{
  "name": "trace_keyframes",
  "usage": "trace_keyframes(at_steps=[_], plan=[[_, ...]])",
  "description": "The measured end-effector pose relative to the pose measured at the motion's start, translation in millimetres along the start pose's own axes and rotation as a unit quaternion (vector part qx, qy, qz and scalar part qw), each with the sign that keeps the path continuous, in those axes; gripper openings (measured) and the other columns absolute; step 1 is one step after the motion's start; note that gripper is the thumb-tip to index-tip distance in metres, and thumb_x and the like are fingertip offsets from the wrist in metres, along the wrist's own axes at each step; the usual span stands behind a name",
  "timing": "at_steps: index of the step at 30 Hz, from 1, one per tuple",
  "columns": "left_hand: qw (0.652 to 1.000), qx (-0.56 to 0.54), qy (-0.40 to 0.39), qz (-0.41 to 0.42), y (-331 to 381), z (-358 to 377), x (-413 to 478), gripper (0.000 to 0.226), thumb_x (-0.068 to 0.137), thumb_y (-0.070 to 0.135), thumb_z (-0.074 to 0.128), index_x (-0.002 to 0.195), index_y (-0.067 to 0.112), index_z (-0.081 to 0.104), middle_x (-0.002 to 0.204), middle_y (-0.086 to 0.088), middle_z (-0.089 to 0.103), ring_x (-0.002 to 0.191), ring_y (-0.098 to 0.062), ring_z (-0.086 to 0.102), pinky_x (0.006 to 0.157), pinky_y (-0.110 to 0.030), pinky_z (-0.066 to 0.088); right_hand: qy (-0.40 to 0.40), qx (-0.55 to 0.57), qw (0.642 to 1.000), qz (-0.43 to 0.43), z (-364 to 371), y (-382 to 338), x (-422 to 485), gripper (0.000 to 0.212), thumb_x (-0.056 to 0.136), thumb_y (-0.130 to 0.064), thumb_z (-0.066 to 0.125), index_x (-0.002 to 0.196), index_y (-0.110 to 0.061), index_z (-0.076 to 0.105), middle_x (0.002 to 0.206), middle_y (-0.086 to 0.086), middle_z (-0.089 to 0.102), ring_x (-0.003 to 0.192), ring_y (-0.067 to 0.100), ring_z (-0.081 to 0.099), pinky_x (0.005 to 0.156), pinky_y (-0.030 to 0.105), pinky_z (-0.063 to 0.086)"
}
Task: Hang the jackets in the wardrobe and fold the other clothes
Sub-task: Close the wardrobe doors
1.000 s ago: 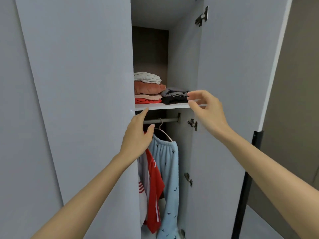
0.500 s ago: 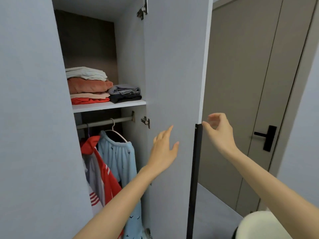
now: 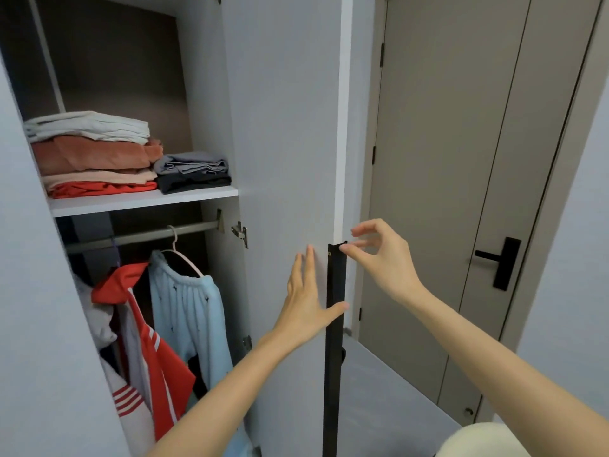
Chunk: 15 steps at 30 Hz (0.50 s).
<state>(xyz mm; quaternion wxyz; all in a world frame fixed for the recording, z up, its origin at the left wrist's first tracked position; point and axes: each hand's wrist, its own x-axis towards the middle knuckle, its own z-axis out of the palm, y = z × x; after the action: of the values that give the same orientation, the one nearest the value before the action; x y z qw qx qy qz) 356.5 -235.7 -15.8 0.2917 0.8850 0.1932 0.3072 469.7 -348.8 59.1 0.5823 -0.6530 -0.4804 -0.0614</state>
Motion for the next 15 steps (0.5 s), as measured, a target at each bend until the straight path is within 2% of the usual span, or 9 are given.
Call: trace_keyframes(at_steps=[2,4,7,11,15], plan=[[1.0,0.002,0.014,-0.001,-2,2,4,0.114,0.082,0.046,0.068,0.143,0.036,-0.028,0.157,0.006,-0.024,0.145,-0.013,-0.016,0.11,-0.029,0.008,-0.036,0.046,0.998,0.023,-1,7,5,0.028,0.079,-0.024,0.078,0.104,-0.018,0.066,0.095,-0.007,0.07,0.082,0.004,0.07,0.078,0.019,0.055],[1.0,0.005,0.024,-0.002,-1,3,6,0.115,0.082,0.045,0.069,0.141,0.038,-0.029,0.157,0.006,-0.024,0.145,-0.013,-0.016,0.112,-0.032,0.008,-0.062,0.073,0.995,0.027,-2,12,10,0.019,0.079,-0.021,0.078,0.096,-0.016,0.072,0.086,-0.003,0.074,0.08,0.009,0.072,0.079,0.024,0.058],[0.999,0.01,0.035,-0.011,0,6,5,0.115,0.082,0.046,0.069,0.136,0.042,-0.032,0.156,0.008,-0.025,0.146,-0.013,-0.015,0.116,-0.038,0.01,-0.104,0.121,0.986,0.04,-4,15,18,0.014,0.077,-0.017,0.079,0.089,-0.013,0.074,0.082,0.002,0.075,0.078,0.015,0.073,0.078,0.025,0.058],[0.998,0.002,0.063,-0.018,-4,3,-2,0.118,0.078,0.051,0.071,0.137,0.046,-0.03,0.157,0.014,-0.019,0.146,-0.009,-0.01,0.115,-0.036,0.013,-0.152,0.165,0.973,0.05,2,11,22,0.019,0.074,-0.013,0.081,0.089,-0.004,0.074,0.081,0.007,0.075,0.076,0.019,0.073,0.072,0.022,0.058],[0.994,-0.011,0.105,-0.038,-15,-14,-21,0.114,0.071,0.058,0.072,0.148,0.044,-0.011,0.158,0.017,0.003,0.144,-0.004,0.011,0.114,-0.032,0.023,-0.199,0.206,0.957,0.038,19,-4,19,0.014,0.073,-0.011,0.081,0.084,-0.005,0.074,0.079,0.007,0.075,0.075,0.019,0.073,0.067,0.02,0.056]])
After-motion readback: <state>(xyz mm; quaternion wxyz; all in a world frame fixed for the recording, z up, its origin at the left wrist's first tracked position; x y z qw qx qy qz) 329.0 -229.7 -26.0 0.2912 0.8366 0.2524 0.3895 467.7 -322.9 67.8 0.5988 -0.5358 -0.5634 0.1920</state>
